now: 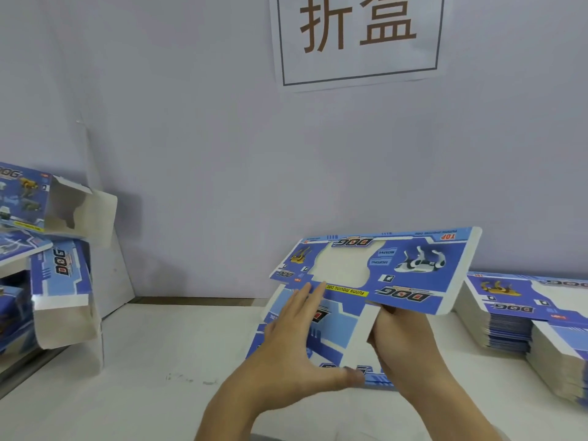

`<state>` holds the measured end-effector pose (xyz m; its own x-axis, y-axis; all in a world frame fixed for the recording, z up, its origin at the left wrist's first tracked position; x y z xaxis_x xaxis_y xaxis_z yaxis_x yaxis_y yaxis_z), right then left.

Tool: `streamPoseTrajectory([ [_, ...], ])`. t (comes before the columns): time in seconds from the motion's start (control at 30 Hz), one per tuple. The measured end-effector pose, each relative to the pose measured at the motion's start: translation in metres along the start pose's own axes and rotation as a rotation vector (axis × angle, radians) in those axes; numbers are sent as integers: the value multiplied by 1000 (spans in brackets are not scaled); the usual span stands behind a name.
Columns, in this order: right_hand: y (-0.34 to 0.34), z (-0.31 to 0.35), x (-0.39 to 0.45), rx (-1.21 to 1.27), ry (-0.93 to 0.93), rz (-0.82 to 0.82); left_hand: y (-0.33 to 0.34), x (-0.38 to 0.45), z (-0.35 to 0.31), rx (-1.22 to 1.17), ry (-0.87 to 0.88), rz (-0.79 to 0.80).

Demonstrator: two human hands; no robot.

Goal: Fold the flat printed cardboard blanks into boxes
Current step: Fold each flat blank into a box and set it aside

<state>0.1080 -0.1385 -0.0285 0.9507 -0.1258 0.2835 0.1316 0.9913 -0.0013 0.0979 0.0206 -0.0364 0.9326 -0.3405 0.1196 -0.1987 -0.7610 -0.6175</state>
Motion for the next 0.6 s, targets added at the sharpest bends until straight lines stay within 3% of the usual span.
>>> streamPoseTrajectory([
  [0.17, 2, -4, -1, -139, -26, -50, 3, -1, -18, -105, 66, -48],
  [0.4, 11, 9, -4, 67, -60, 131, -1, -3, -24, -219, 137, -4],
  [0.47, 13, 11, -4, 48, -68, 117, -4, -2, -26, -185, 149, -109],
  [0.6, 22, 12, -7, -70, -129, 80, -6, -1, -35, -142, 89, -578],
])
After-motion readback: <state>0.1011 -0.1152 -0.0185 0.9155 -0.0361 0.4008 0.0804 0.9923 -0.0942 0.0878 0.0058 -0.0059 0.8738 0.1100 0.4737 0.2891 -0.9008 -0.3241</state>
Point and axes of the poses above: each hand's wrist, its own x-axis towards the middle knuckle, its own y-axis out of the palm, z = x × y, the point moved 3 cm from there along x, towards the middle knuckle, and after that the axes turned 7 degrees about -x, right-handed, at the moved point
